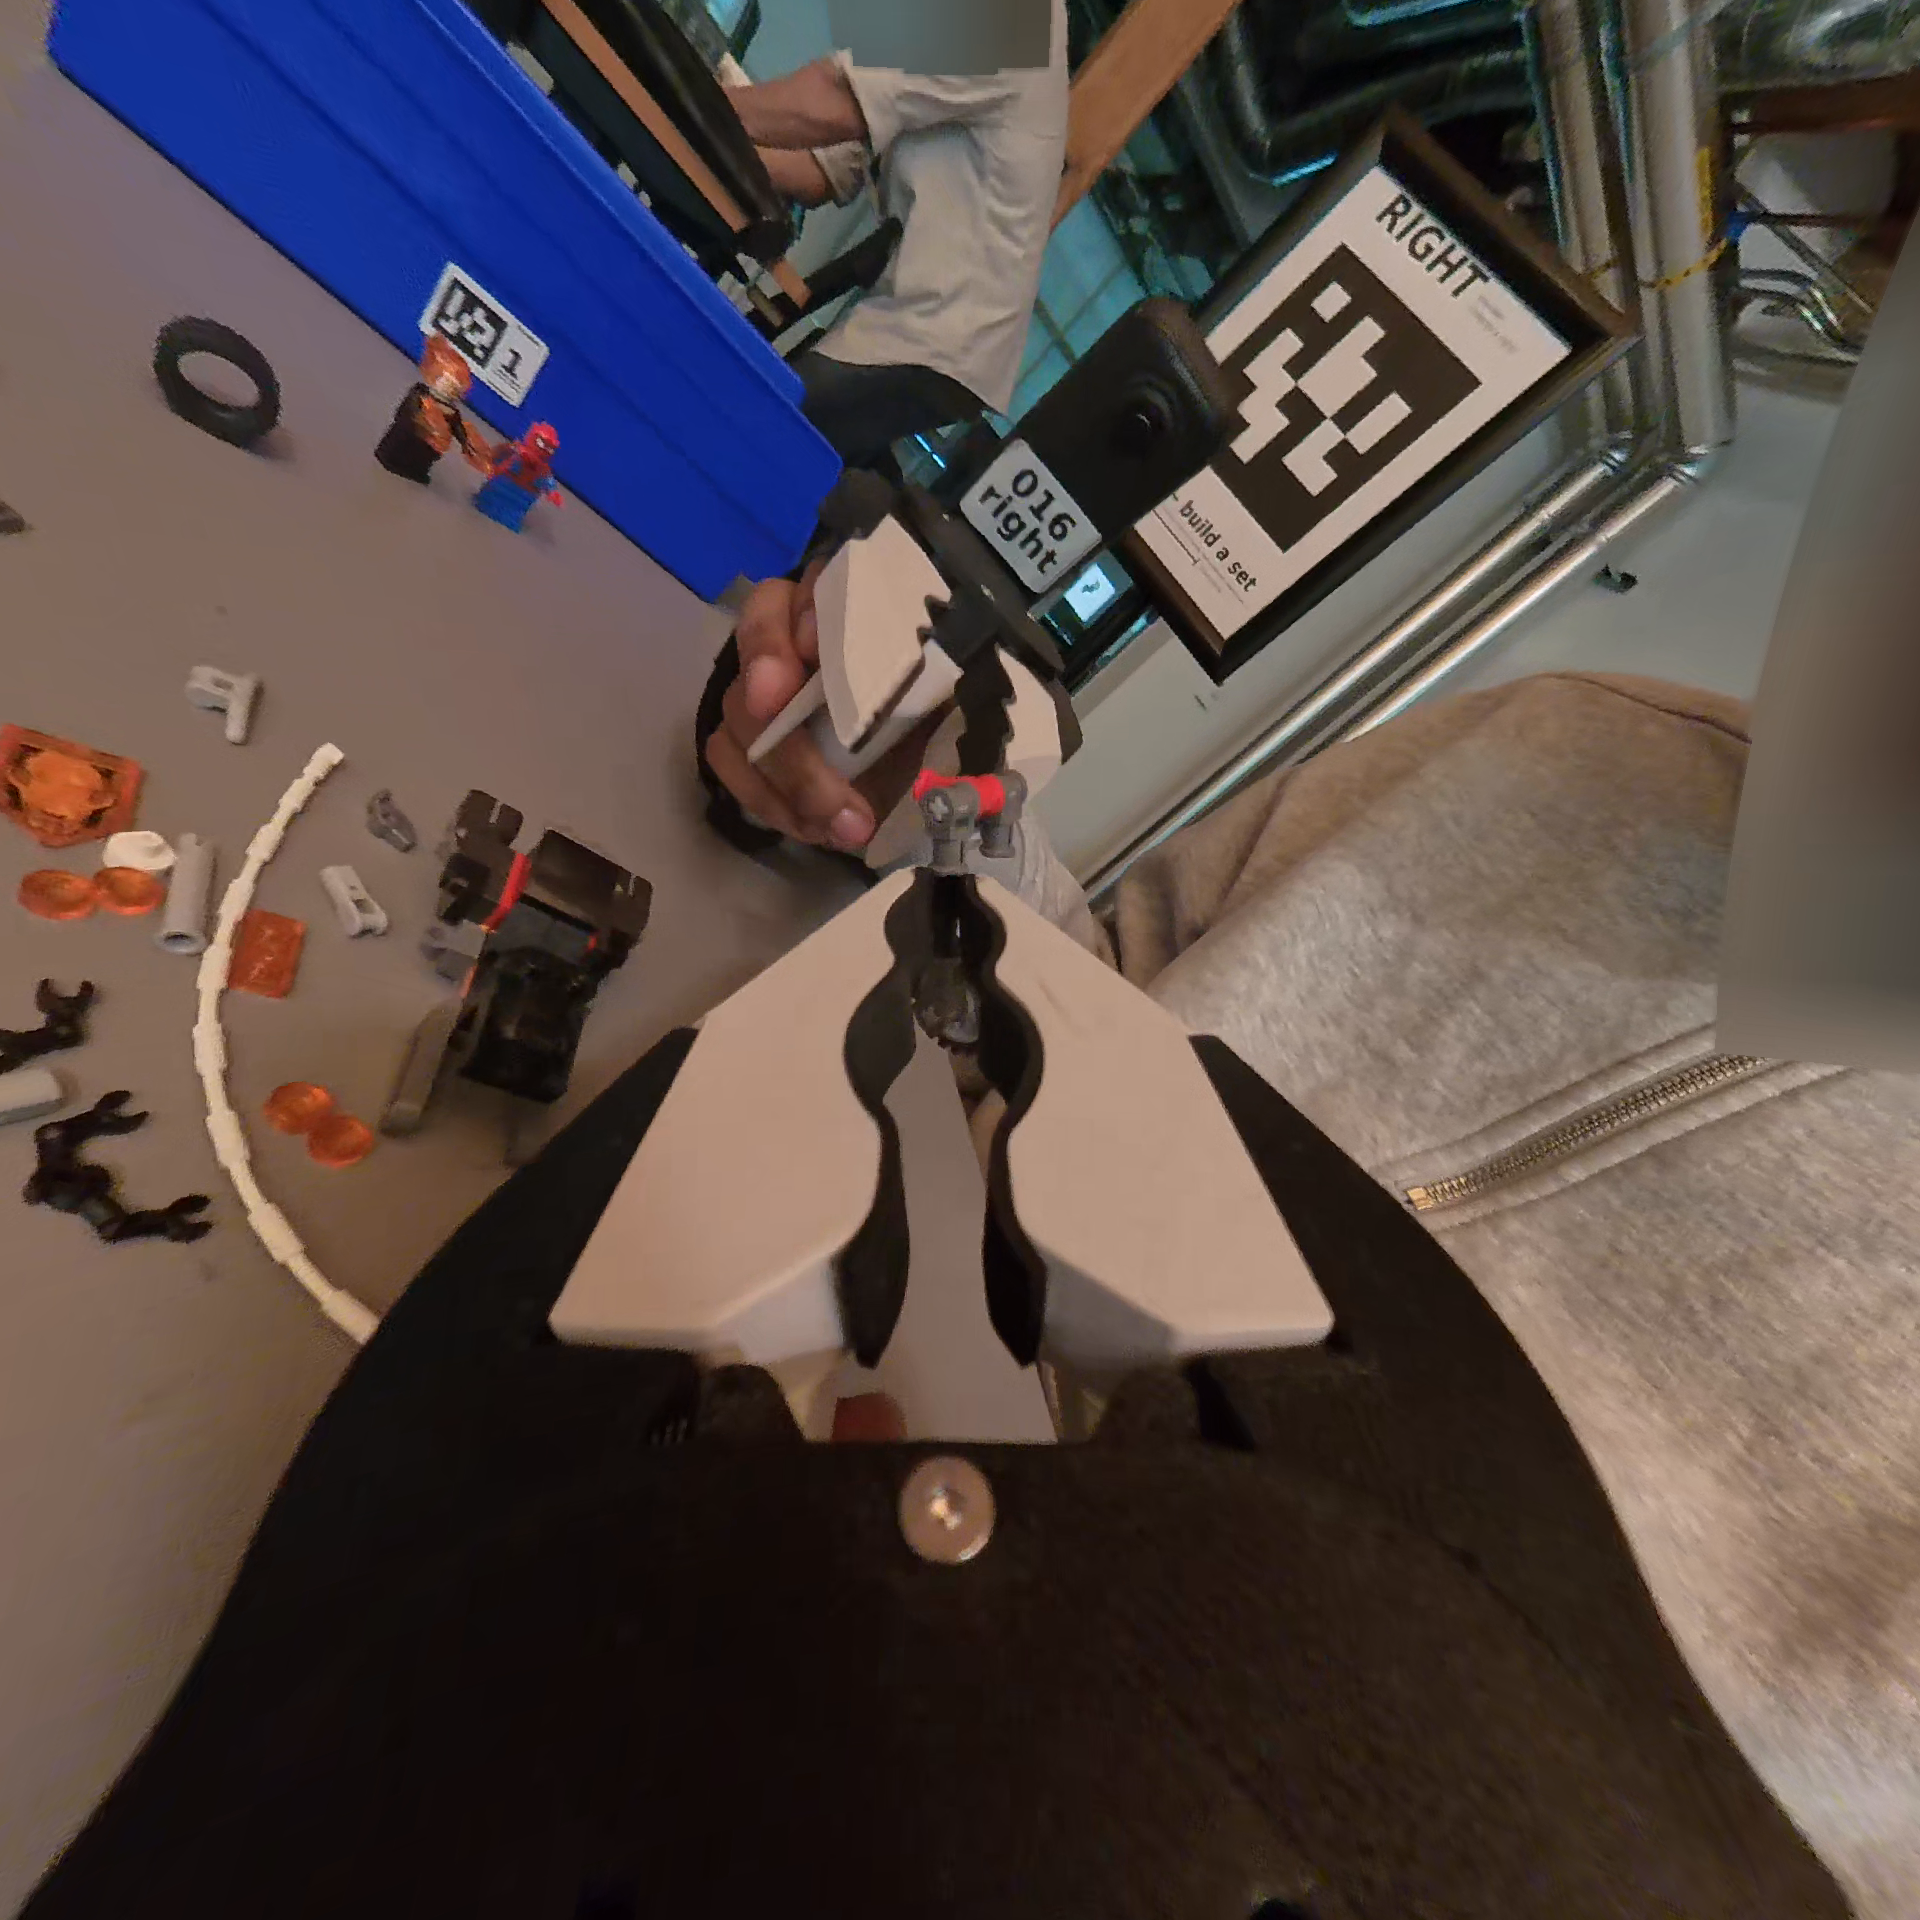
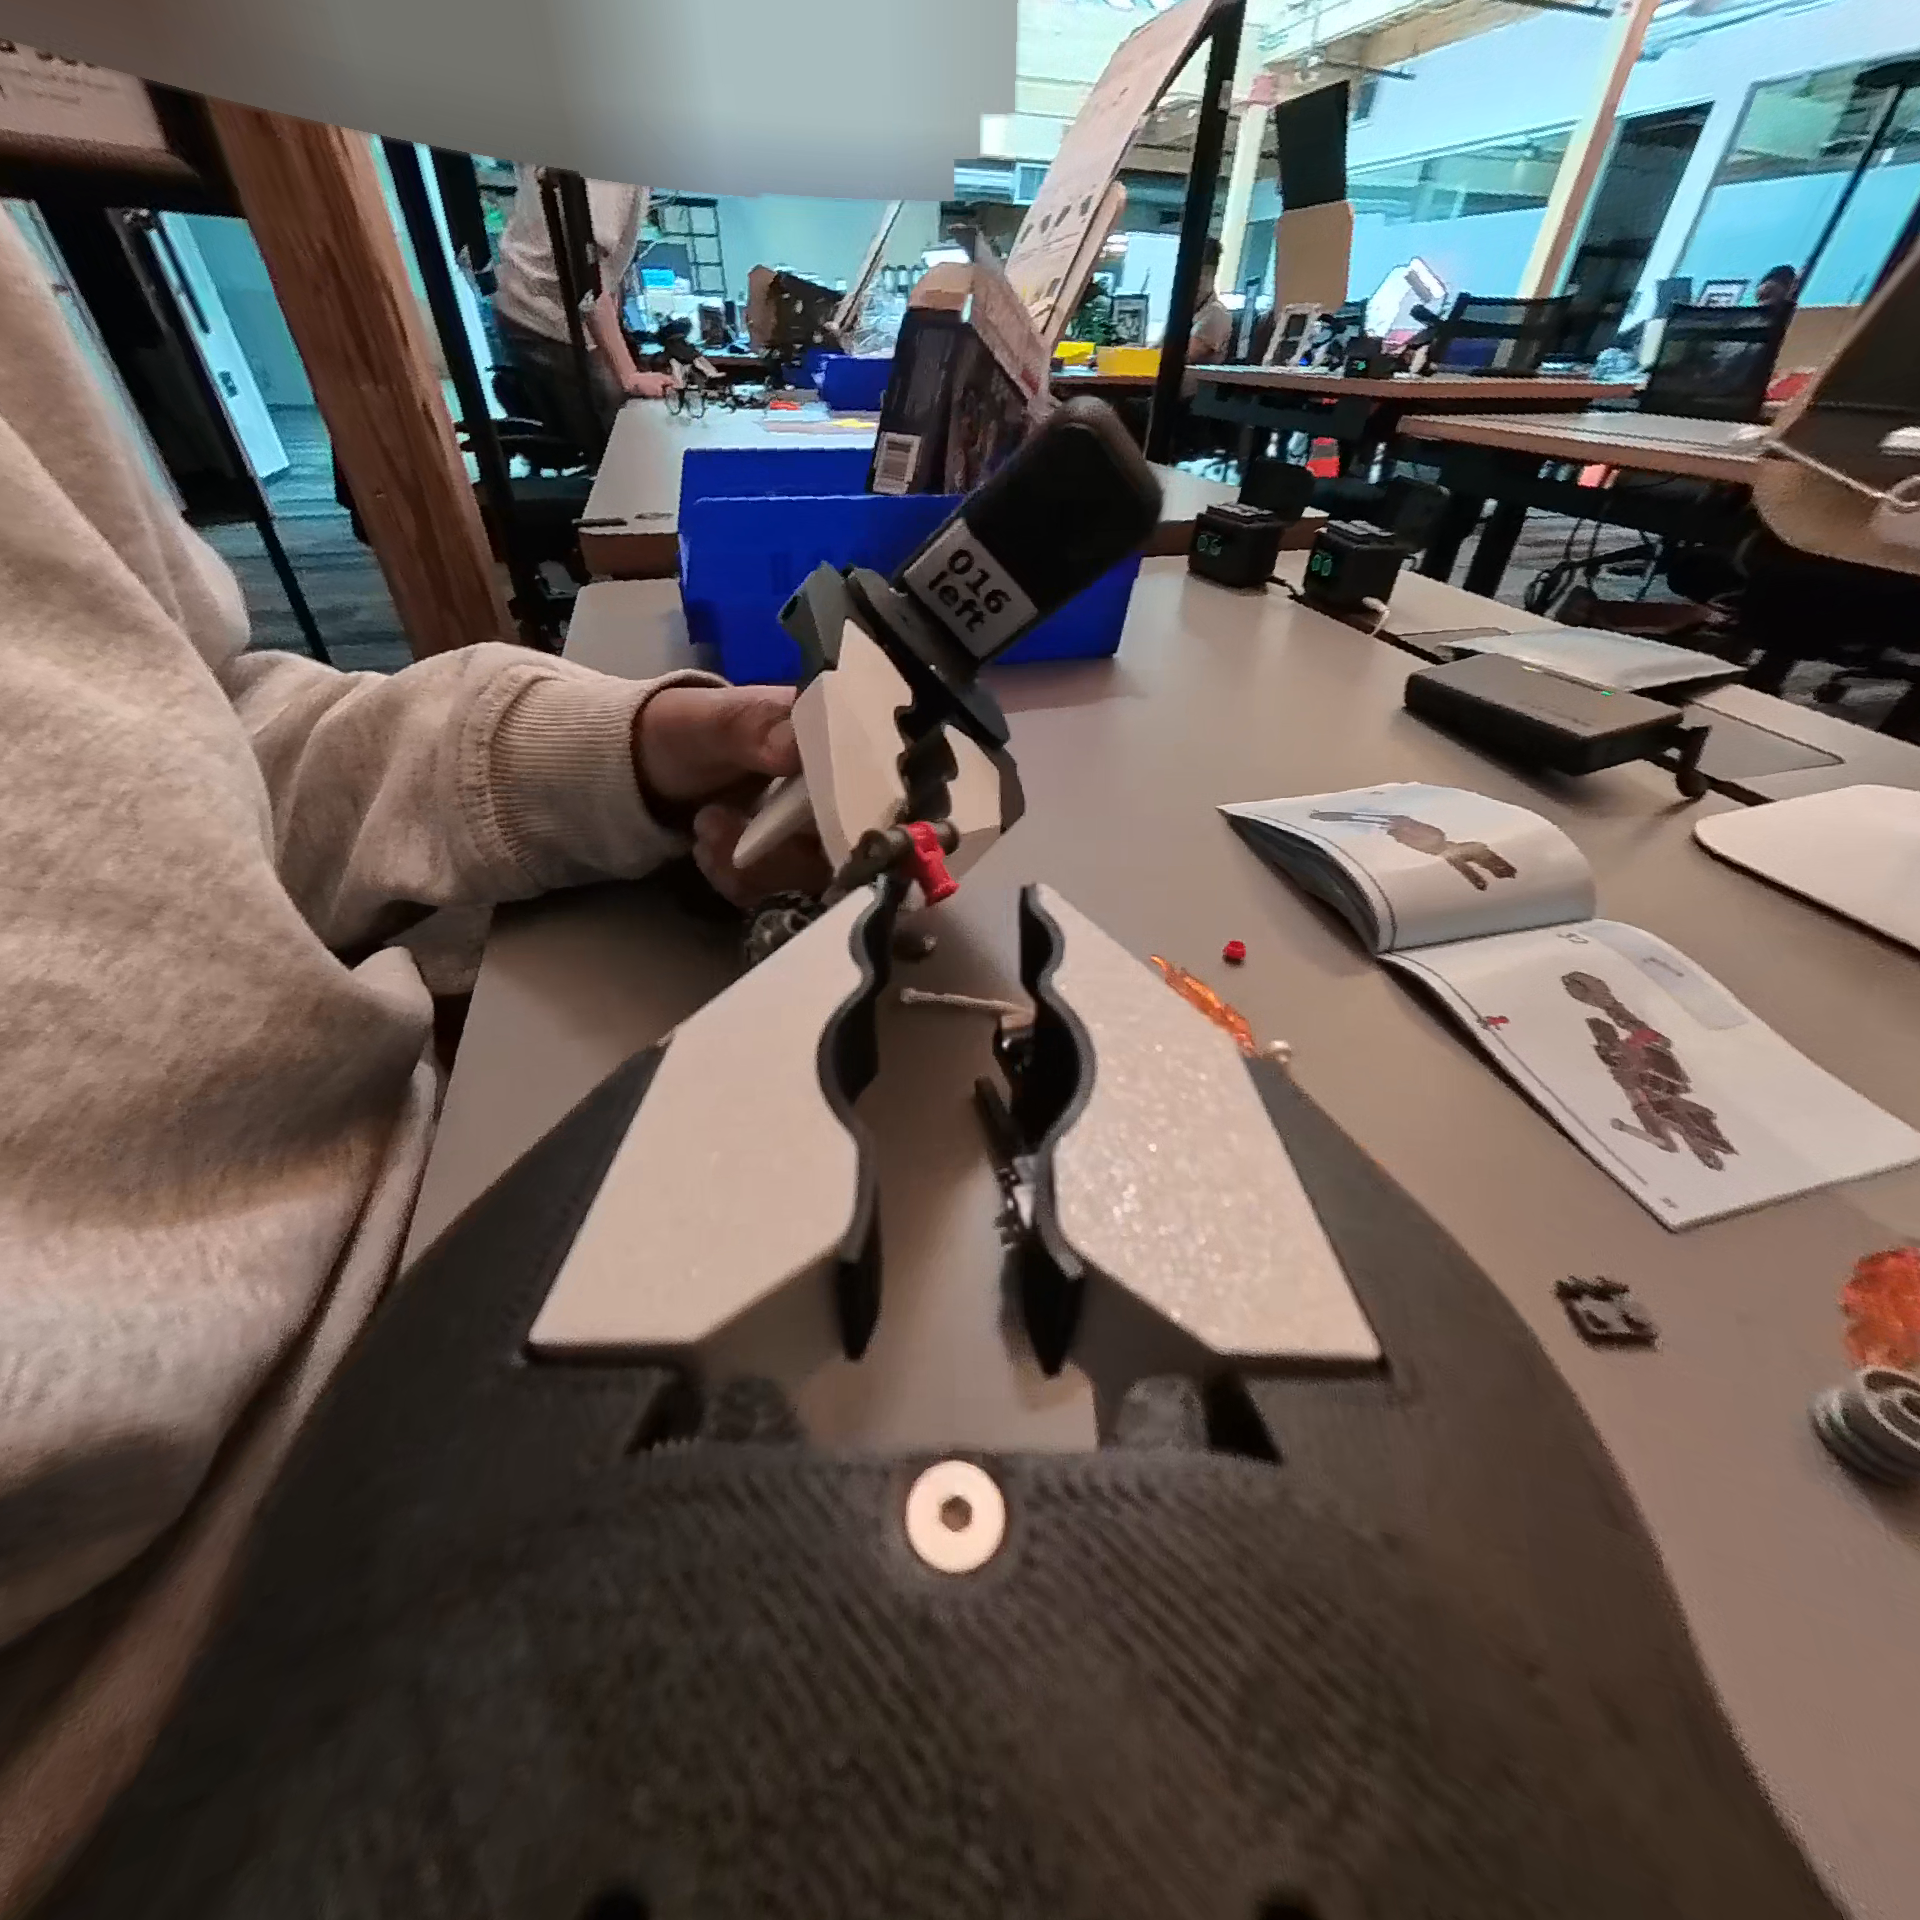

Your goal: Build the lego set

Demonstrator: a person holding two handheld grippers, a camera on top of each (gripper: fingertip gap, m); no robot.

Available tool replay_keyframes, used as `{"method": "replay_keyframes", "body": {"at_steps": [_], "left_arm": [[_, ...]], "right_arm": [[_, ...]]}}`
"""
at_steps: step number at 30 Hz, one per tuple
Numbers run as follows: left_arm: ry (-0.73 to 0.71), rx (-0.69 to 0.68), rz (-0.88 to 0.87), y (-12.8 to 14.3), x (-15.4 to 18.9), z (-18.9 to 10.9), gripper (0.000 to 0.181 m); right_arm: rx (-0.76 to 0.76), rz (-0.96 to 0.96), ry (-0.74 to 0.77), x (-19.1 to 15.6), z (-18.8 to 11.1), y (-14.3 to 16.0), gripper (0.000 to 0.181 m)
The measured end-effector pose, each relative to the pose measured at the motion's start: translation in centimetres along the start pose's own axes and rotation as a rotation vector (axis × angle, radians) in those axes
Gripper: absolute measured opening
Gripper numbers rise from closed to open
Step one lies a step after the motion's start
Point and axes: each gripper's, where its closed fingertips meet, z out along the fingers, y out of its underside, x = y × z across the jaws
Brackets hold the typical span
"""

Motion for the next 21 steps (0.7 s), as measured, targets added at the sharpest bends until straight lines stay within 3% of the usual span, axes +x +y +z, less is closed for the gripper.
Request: {"method": "replay_keyframes", "body": {"at_steps": [8, 13, 21], "left_arm": [[-0.241, 0.164, 0.173, -3.0, -1.5, -2.5, 0.002], [-0.327, 0.22, 0.278, -4.0, -1.3, -3.3, 0.002], [-0.412, 0.138, 0.413, -3.1, -1.3, -1.8, 0.003]], "right_arm": [[0.05, 0.043, 0.097, 1.6, 0.2, -0.9, 0.039], [0.015, 0.079, 0.141, 2.0, 1.6, -0.4, 0.027], [0.097, 0.172, 0.082, 1.6, 1.6, -1.6, 0.019]]}}
